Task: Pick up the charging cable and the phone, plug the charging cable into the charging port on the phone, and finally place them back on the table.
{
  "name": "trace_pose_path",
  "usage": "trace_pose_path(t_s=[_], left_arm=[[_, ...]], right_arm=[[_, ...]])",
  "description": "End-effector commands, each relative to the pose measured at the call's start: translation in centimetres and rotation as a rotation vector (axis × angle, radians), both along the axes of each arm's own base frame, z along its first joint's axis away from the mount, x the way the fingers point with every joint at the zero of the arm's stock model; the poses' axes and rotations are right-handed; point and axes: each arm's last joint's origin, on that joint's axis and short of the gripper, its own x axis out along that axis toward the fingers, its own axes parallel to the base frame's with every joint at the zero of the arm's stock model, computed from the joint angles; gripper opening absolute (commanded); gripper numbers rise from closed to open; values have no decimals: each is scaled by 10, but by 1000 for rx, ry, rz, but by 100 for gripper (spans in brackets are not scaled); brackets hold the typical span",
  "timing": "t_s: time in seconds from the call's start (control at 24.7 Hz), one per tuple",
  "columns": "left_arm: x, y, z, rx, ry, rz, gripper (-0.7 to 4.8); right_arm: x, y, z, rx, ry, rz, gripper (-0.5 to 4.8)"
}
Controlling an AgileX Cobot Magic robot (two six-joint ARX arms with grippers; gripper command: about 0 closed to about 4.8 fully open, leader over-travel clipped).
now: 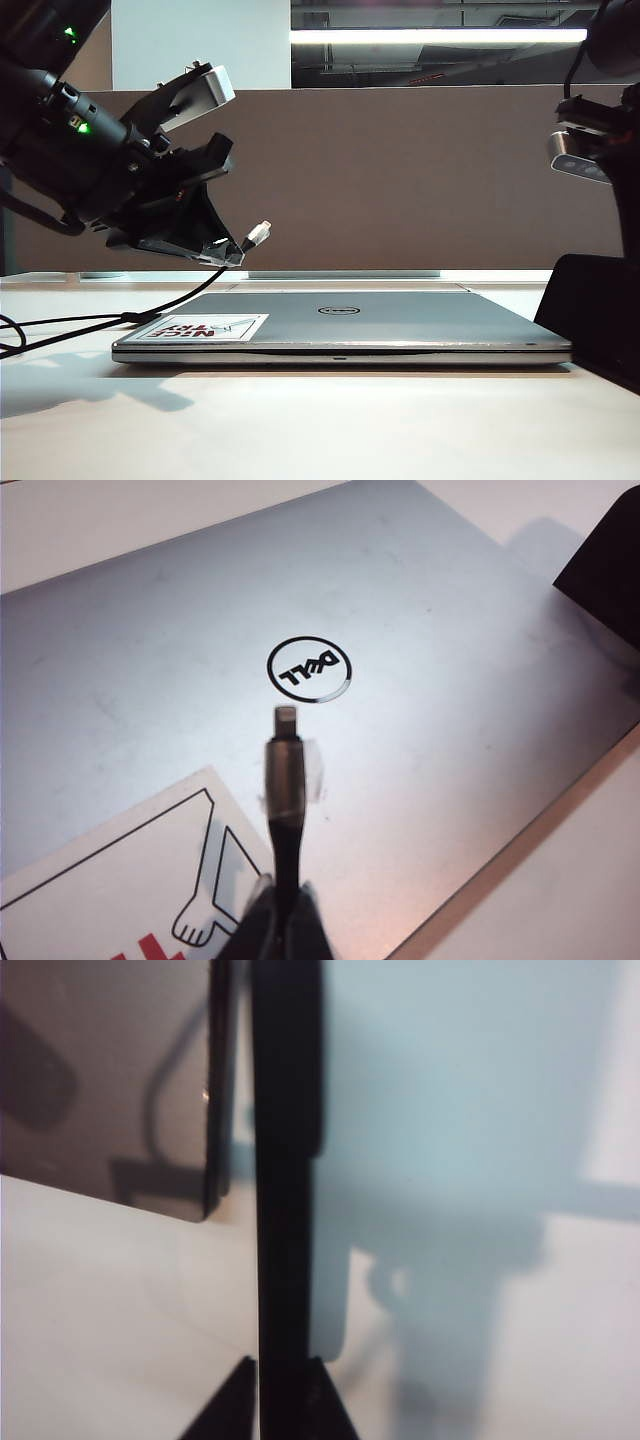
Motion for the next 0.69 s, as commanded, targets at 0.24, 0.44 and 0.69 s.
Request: trace_pose_path(t_s=[0.24, 0.44, 0.69], left_arm=[[1, -1, 3, -15, -15, -3, -8], [1, -1, 3, -15, -15, -3, -8], [1, -1, 3, -15, -15, -3, -8]], right_arm=[[3, 2, 0, 37, -18, 12, 87], [8, 3, -10, 32, 20, 15, 122], [11, 3, -14, 31, 23, 23, 122]])
